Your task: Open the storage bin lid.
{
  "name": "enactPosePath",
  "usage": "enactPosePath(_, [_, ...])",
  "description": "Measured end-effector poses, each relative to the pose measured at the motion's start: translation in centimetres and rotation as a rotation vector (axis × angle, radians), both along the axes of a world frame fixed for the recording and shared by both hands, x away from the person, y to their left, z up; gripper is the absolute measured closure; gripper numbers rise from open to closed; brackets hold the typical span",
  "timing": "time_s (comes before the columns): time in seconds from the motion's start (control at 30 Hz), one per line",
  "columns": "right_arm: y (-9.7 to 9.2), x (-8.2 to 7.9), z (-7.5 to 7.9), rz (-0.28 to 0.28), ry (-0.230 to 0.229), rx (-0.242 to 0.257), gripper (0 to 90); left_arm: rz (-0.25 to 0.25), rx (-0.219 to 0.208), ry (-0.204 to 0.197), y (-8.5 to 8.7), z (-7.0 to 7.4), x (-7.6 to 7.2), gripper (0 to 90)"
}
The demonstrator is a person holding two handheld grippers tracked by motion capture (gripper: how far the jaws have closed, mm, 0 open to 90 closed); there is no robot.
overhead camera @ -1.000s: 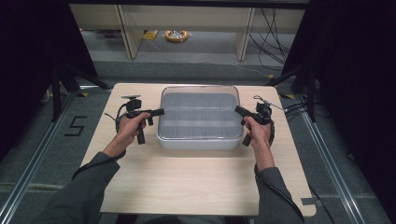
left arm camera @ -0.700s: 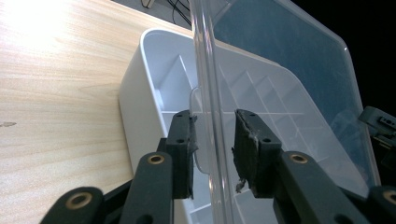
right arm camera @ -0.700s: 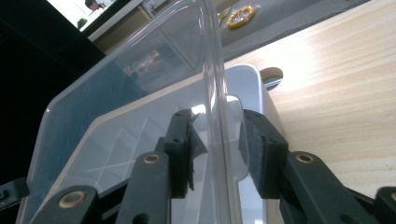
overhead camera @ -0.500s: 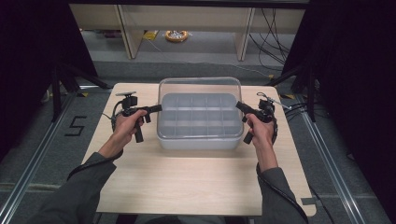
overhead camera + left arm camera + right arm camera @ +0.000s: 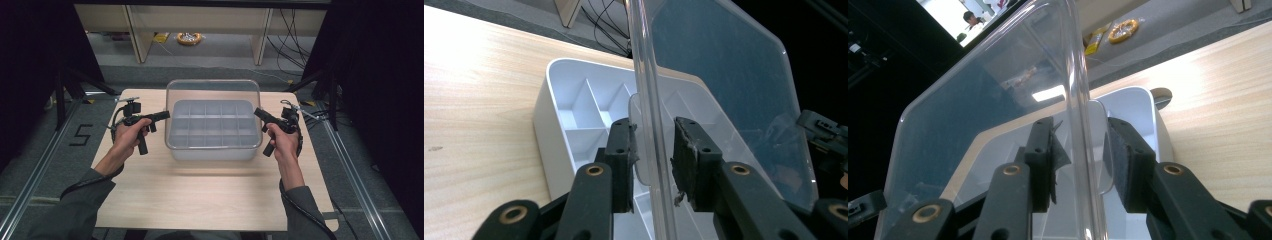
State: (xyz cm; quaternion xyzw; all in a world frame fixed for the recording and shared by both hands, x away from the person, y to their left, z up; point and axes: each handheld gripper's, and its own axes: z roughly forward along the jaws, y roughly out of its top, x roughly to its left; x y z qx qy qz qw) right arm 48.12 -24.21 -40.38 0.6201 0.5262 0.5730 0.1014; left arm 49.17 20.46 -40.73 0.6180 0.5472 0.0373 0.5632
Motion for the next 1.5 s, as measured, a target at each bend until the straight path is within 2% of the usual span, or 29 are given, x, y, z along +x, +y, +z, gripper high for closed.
enactPosePath(0.03, [0.0, -0.2, 0.1, 0.000, -0.009, -0.017, 65.8, -0.002, 0.002, 0.001, 0.0, 0.0, -0.2, 69.0])
enactPosePath(0.07, [0.0, -0.4, 0.2, 0.007, -0.012, -0.013, 65.8, -0.002, 0.004, -0.005, 0.0, 0.0, -0.4, 68.9])
enactPosePath(0.1, [-0.2, -0.5, 0.2, 0.009, -0.032, -0.046, 65.9, -0.003, 0.010, -0.010, -0.1, 0.0, -0.7, 68.4])
enactPosePath(0.13, [-0.1, -0.8, 0.4, 0.007, -0.017, -0.019, 66.0, -0.010, 0.022, -0.013, -0.1, 0.0, -1.0, 68.0])
enactPosePath(0.17, [-0.2, -0.9, 0.4, 0.008, -0.037, -0.056, 65.9, -0.015, 0.023, -0.018, -0.1, -0.1, -1.2, 67.9])
enactPosePath(0.2, [-0.3, -1.2, 0.5, 0.007, -0.042, -0.068, 65.9, -0.019, 0.019, -0.018, -0.1, -0.2, -1.4, 67.9])
enactPosePath(0.27, [-0.2, -1.9, 0.7, 0.001, -0.028, -0.043, 66.2, -0.024, 0.024, -0.013, -0.1, -0.3, -1.9, 67.9])
enactPosePath(0.3, [-0.2, -2.1, 0.7, 0.006, -0.036, -0.054, 66.3, -0.030, 0.029, -0.020, -0.1, -0.4, -2.1, 68.0])
enactPosePath(0.4, [-0.4, -3.1, 0.6, 0.022, -0.051, -0.031, 66.4, -0.026, 0.022, -0.031, -0.2, -0.5, -2.9, 67.9])
enactPosePath(0.47, [-0.6, -3.7, 0.3, 0.028, -0.060, -0.033, 66.5, -0.037, 0.029, -0.032, -0.1, -0.5, -3.4, 68.1])
enactPosePath(0.57, [-0.7, -4.7, 0.0, 0.036, -0.041, 0.001, 66.5, -0.046, 0.026, -0.035, -0.1, -0.7, -4.0, 68.1])
enactPosePath(0.6, [-0.9, -4.8, -0.2, 0.048, -0.058, -0.021, 66.5, -0.047, 0.017, -0.032, 0.0, -0.7, -4.1, 68.1])
enactPosePath(0.63, [-0.8, -5.3, -0.2, 0.037, -0.041, -0.007, 66.5, -0.045, 0.001, -0.034, 0.1, -0.7, -4.3, 68.4])
enactPosePath(0.7, [-1.0, -5.6, -0.4, 0.054, -0.069, -0.015, 66.6, -0.059, 0.016, -0.045, 0.2, -0.6, -4.6, 68.2])
enactPosePath(0.73, [-1.0, -5.9, -0.4, 0.055, -0.077, -0.014, 66.7, -0.063, 0.005, -0.050, 0.1, -0.6, -4.8, 68.0])
enactPosePath(0.77, [-1.0, -6.1, -0.3, 0.056, -0.074, -0.005, 66.7, -0.066, 0.030, -0.055, 0.2, -0.6, -5.0, 67.9])
enactPosePath(0.8, [-0.9, -6.3, -0.3, 0.058, -0.091, -0.012, 66.7, -0.056, 0.021, -0.061, 0.1, -0.6, -5.2, 67.9])
enactPosePath(0.87, [-0.8, -6.7, -0.3, 0.059, -0.097, -0.024, 66.7, -0.049, 0.027, -0.075, 0.1, -0.6, -5.5, 67.9])
enactPosePath(0.9, [-0.7, -7.0, -0.3, 0.065, -0.090, -0.019, 66.7, -0.062, 0.052, -0.071, 0.3, -0.6, -5.7, 67.9])
enactPosePath(1.0, [-0.6, -7.6, -0.5, 0.076, -0.100, -0.038, 66.7, -0.060, 0.035, -0.072, 0.4, -0.9, -6.1, 68.0])
enactPosePath(1.1, [-0.5, -8.3, -0.6, 0.086, -0.102, -0.027, 66.7, -0.075, 0.040, -0.064, 0.6, -1.3, -6.7, 67.6])
enactPosePath(1.23, [-0.3, -9.3, -1.1, 0.093, -0.106, -0.046, 66.7, -0.069, 0.039, -0.059, 0.8, -1.9, -7.6, 67.4])
enactPosePath(1.3, [-0.2, -9.8, -1.4, 0.105, -0.092, -0.039, 66.7, -0.072, 0.044, -0.055, 0.9, -2.3, -8.1, 67.3])
enactPosePath(1.4, [-0.1, -10.6, -1.8, 0.108, -0.095, -0.054, 66.7, -0.079, 0.046, -0.046, 1.1, -3.0, -8.9, 67.4])
enactPosePath(1.5, [-0.2, -11.5, -2.3, 0.119, -0.085, -0.038, 66.3, -0.088, 0.045, -0.041, 1.2, -3.5, -9.6, 67.7])
